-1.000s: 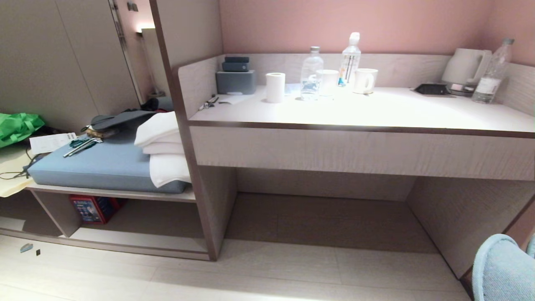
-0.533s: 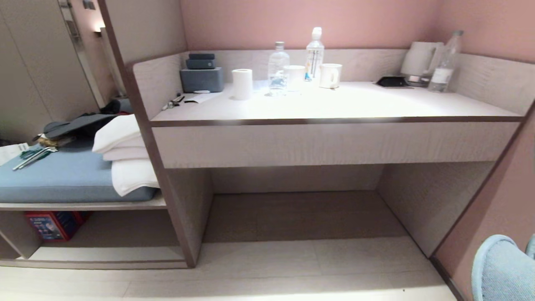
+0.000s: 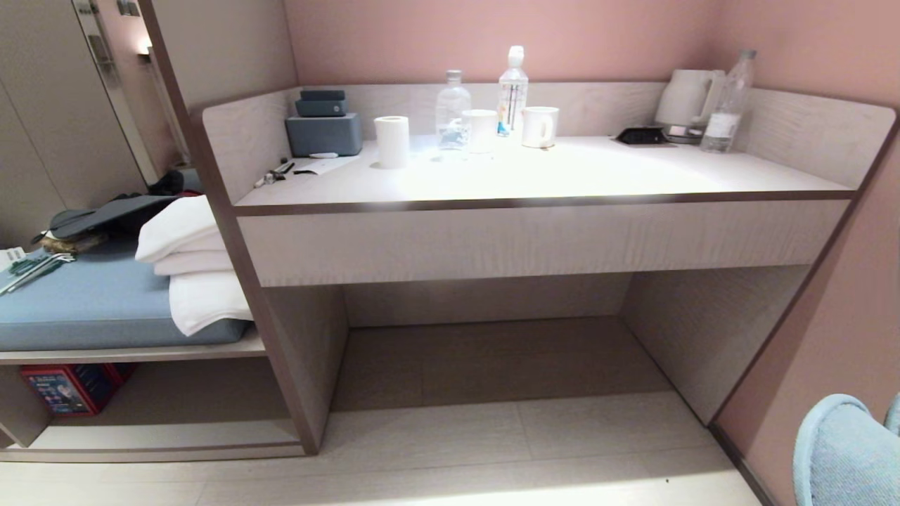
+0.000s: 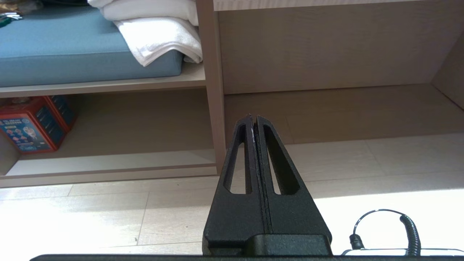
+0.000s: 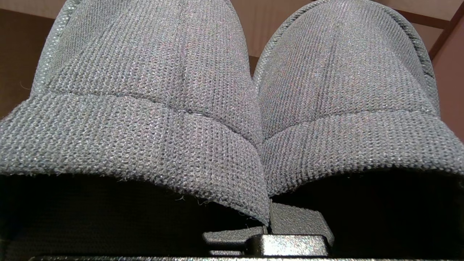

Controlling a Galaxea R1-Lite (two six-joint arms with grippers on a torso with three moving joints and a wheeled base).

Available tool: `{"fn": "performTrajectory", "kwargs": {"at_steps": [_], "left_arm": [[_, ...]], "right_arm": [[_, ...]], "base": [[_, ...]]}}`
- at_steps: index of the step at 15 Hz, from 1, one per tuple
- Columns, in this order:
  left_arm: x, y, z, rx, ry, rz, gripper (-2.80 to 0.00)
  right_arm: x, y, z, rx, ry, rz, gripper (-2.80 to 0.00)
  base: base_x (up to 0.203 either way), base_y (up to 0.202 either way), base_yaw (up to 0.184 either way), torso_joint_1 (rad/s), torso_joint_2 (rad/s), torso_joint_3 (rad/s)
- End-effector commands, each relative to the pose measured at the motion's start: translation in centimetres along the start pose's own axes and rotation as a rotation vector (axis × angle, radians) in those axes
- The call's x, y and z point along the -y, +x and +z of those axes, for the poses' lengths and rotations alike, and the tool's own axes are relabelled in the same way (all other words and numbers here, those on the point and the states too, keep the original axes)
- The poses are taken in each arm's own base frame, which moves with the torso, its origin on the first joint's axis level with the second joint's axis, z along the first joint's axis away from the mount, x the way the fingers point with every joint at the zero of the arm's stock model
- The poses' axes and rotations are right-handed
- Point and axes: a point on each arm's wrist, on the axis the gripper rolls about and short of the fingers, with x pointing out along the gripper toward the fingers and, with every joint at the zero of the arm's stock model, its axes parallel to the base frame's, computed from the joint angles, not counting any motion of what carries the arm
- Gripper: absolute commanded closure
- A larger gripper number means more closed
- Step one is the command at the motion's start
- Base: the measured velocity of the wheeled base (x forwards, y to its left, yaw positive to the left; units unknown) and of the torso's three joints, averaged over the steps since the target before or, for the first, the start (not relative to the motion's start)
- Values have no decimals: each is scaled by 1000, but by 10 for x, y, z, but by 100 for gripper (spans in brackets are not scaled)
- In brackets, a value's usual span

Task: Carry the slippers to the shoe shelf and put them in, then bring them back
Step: Place the slippers on the floor

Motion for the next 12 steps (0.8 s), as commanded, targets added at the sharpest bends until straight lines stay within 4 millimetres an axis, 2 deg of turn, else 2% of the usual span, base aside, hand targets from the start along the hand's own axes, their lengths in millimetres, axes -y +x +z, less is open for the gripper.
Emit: {"fn": "performTrajectory", "kwargs": {"at_steps": [1,6,12], "left_arm": [[0,0,0,-2,0,0,0],[0,0,0,-3,0,2,0],[0,0,0,-3,0,0,0]], "right_arm": [[0,0,0,-1,0,1,0],[0,0,0,-2,0,-1,0],[0,0,-1,-8,95,-5,0]], "base": [[0,0,0,0,0,0],[0,0,0,0,1,-20],[0,0,0,1,4,-181]]}}
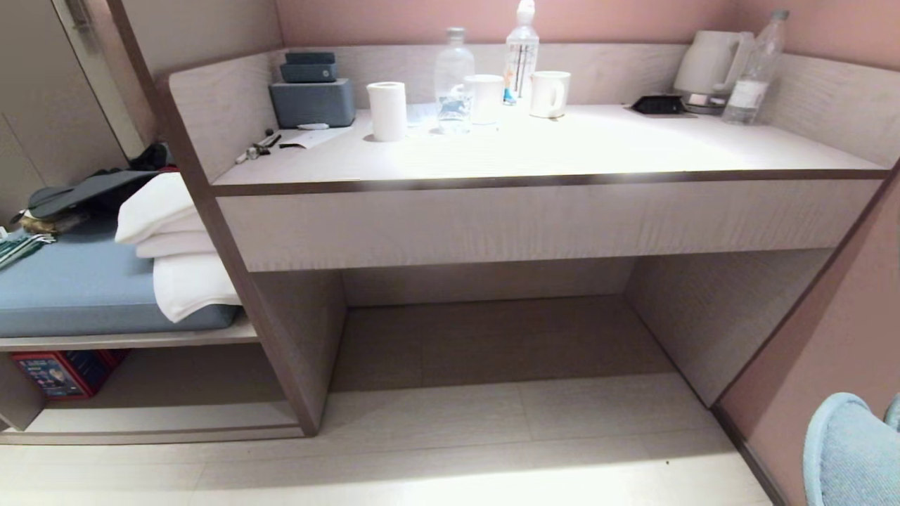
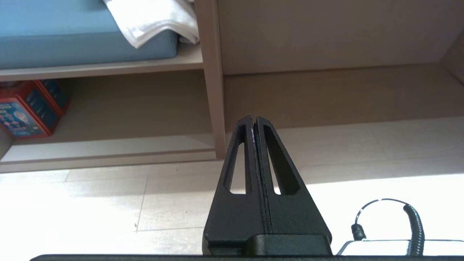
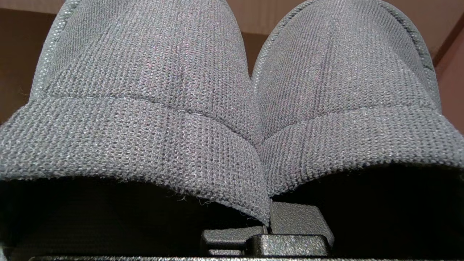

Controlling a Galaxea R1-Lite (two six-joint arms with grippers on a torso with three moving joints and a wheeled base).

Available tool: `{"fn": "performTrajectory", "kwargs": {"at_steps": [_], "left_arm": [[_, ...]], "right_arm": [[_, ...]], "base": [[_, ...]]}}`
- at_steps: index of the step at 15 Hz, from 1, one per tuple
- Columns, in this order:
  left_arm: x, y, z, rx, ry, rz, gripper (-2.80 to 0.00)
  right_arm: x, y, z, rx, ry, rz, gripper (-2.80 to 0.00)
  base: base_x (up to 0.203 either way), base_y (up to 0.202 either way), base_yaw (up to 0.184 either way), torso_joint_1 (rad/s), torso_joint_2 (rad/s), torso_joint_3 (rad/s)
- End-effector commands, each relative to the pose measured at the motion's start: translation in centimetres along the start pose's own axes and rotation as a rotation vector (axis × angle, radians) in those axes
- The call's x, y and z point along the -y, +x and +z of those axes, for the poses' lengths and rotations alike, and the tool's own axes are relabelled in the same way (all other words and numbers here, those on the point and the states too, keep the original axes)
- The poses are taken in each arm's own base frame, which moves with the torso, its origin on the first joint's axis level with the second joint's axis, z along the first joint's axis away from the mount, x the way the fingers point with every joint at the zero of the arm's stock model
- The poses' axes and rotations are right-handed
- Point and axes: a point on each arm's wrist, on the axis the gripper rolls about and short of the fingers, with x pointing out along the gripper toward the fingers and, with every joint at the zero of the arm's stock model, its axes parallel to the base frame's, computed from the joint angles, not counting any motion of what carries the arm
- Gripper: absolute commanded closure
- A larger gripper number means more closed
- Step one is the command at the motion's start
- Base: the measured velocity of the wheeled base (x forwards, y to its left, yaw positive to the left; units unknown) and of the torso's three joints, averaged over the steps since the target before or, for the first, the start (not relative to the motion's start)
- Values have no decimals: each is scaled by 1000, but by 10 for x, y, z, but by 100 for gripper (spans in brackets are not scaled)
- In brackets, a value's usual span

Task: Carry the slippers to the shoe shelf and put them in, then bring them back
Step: Place the slippers on the floor

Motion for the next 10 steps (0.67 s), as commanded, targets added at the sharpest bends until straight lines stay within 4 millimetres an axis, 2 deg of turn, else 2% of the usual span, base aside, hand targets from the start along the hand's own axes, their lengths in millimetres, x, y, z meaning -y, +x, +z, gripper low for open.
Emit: {"fn": "performTrajectory", "kwargs": {"at_steps": [1,10], "left_arm": [[0,0,0,-1,-1,0,0],[0,0,0,-1,-1,1,0]], "right_arm": [[0,0,0,-2,2,1,0],[0,0,0,-2,-44,1,0]], "base": [[0,0,0,2,2,-198],[0,0,0,2,4,-200]]}}
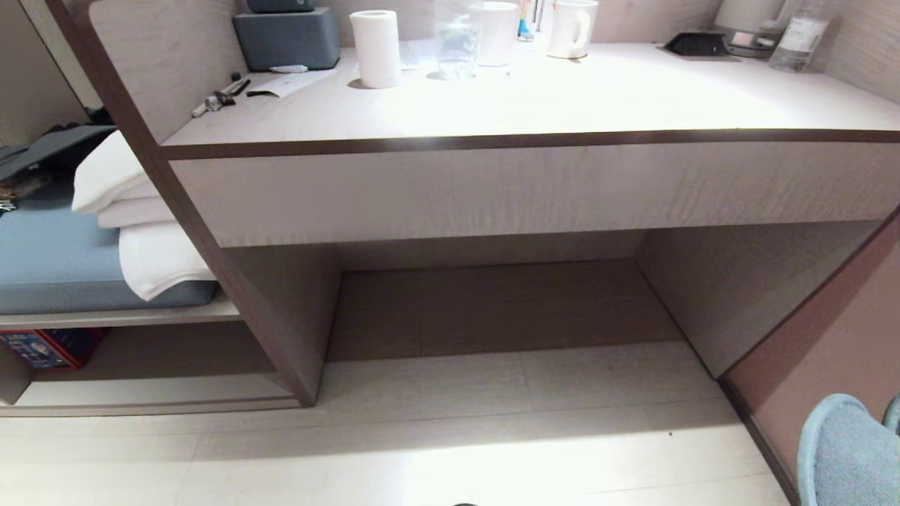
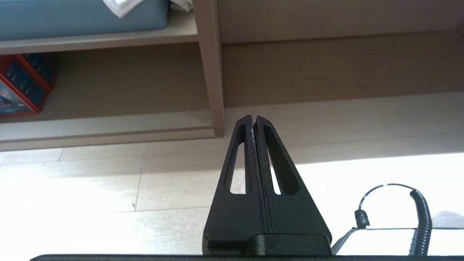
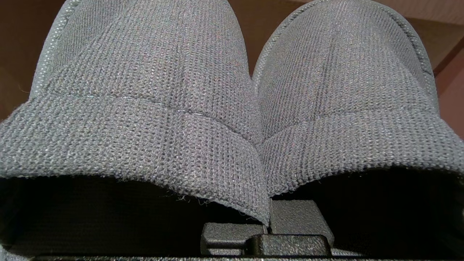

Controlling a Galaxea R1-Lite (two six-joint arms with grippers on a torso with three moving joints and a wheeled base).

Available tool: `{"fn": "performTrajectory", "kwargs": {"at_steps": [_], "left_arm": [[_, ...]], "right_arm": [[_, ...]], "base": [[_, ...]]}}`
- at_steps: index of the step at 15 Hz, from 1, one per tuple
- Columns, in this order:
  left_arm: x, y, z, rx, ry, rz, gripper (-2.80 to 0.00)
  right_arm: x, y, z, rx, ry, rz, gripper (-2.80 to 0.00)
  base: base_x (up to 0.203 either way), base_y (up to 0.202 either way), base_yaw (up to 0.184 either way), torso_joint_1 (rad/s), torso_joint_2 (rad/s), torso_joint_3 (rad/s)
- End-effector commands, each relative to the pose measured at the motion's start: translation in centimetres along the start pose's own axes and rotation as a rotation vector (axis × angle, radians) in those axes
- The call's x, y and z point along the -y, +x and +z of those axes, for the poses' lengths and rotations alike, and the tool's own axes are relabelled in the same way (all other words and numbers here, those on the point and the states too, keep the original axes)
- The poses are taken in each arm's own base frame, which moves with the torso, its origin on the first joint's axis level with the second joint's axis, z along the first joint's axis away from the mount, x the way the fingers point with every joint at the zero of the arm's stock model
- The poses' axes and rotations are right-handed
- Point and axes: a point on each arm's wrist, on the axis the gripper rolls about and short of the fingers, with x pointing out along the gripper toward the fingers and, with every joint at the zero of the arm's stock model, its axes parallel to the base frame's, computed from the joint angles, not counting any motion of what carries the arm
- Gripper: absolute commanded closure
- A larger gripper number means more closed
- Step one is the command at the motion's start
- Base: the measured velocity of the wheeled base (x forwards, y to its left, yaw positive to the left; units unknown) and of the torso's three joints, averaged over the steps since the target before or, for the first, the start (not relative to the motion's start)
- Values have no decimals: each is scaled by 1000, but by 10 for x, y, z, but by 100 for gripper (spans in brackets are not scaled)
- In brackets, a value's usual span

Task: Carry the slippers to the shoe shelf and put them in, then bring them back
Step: Place the slippers on the floor

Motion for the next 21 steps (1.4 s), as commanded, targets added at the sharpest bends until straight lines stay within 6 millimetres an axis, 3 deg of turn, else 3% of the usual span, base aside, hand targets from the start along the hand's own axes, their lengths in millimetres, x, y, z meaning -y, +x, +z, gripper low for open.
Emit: {"fn": "performTrajectory", "kwargs": {"at_steps": [1,21], "left_arm": [[0,0,0,-1,0,0,0],[0,0,0,-1,0,1,0]], "right_arm": [[0,0,0,-1,-1,1,0],[0,0,0,-1,-32,1,0]], "base": [[0,0,0,6,1,-195],[0,0,0,2,3,-197]]}}
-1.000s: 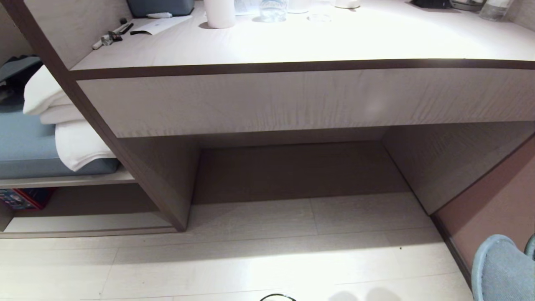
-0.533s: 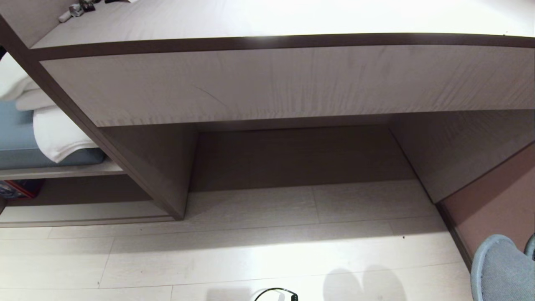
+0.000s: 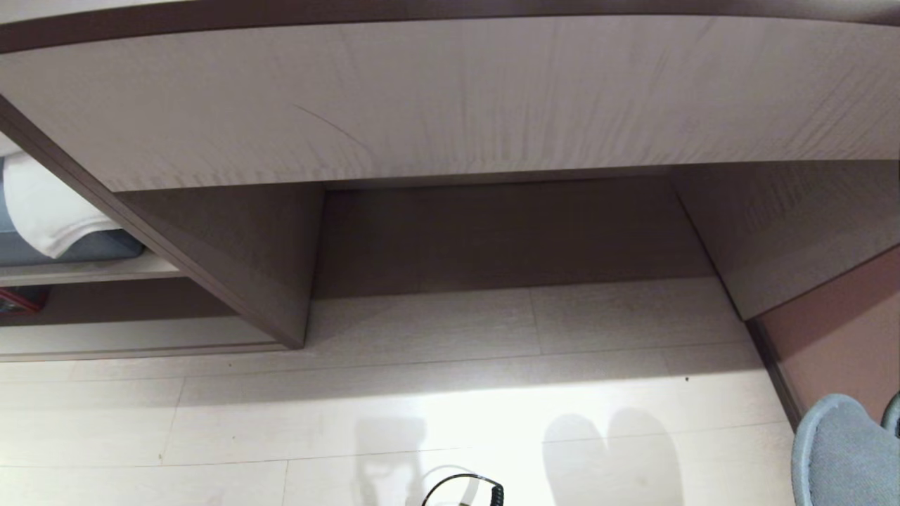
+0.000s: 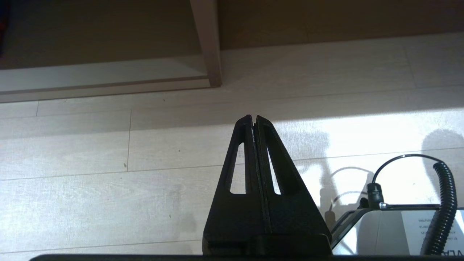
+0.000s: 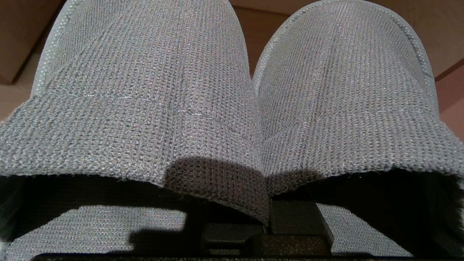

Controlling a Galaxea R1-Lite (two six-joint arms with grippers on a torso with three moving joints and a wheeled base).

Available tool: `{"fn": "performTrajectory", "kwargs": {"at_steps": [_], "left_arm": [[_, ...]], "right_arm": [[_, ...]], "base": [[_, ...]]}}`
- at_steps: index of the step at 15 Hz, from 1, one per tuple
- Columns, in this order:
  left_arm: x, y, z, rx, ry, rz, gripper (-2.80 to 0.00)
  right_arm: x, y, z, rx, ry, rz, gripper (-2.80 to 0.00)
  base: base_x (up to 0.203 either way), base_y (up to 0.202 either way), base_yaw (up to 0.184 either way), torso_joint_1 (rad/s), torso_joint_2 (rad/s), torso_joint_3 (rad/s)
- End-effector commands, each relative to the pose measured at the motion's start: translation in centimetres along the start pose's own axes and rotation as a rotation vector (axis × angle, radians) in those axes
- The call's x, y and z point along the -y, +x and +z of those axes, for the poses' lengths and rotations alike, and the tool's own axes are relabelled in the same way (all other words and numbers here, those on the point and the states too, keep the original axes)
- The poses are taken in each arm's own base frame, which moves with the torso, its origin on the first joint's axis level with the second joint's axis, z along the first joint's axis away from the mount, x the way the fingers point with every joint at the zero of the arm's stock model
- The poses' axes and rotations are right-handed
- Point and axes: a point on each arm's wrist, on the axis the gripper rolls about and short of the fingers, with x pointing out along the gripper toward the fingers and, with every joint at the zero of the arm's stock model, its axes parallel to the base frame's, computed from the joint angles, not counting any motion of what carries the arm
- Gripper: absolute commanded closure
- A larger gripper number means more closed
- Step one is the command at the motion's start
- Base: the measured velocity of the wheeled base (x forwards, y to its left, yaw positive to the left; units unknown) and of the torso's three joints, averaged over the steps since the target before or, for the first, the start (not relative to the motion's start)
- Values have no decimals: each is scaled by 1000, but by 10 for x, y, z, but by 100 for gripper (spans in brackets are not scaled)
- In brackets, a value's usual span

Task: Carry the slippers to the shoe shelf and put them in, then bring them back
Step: Place the slippers on the floor

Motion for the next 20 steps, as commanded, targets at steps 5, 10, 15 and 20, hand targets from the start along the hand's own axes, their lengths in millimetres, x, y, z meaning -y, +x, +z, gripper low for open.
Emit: {"fn": "performTrajectory", "kwargs": {"at_steps": [5,10,15,20], "left_arm": [[0,0,0,-1,-1,0,0],[0,0,0,-1,-1,1,0],[0,0,0,-1,-1,0,0],[0,0,0,-1,-1,0,0]], "right_arm": [[0,0,0,-1,-1,1,0],[0,0,0,-1,-1,1,0],[0,0,0,-1,-2,1,0],[0,0,0,-1,-7,1,0]], "base": [[0,0,0,4,2,-196],[0,0,0,5,2,-195],[0,0,0,3,3,-194],[0,0,0,1,2,-195]]}}
